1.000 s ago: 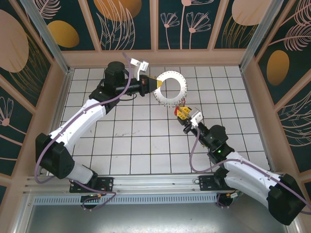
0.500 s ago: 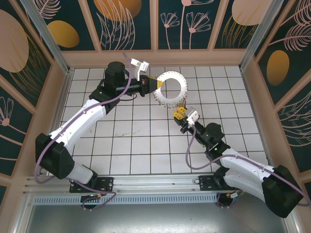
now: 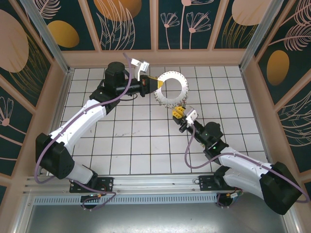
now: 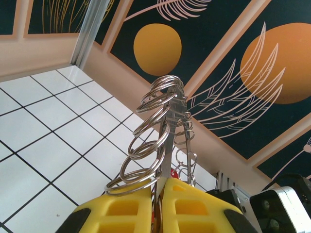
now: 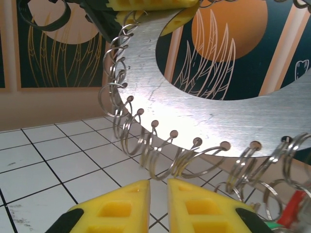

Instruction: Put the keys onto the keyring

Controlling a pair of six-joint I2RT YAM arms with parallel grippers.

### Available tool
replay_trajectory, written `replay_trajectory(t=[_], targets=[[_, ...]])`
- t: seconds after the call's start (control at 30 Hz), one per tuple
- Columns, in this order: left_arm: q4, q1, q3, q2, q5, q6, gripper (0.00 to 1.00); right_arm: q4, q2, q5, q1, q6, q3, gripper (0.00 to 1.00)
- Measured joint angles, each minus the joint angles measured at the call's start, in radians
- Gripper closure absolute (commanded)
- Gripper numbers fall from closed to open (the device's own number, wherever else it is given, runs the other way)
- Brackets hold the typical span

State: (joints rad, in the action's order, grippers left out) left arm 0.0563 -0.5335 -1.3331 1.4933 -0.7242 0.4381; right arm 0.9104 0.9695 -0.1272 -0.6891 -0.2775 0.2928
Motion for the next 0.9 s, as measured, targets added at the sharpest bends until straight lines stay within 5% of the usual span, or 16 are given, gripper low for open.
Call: replay_trajectory(t=[0.9], targets=[[0.022, 0.0, 0.012, -0.003, 0.007, 0.0, 1.0, 0.023, -0.005, 0.158, -0.018, 0.022, -0.002, 0.63]])
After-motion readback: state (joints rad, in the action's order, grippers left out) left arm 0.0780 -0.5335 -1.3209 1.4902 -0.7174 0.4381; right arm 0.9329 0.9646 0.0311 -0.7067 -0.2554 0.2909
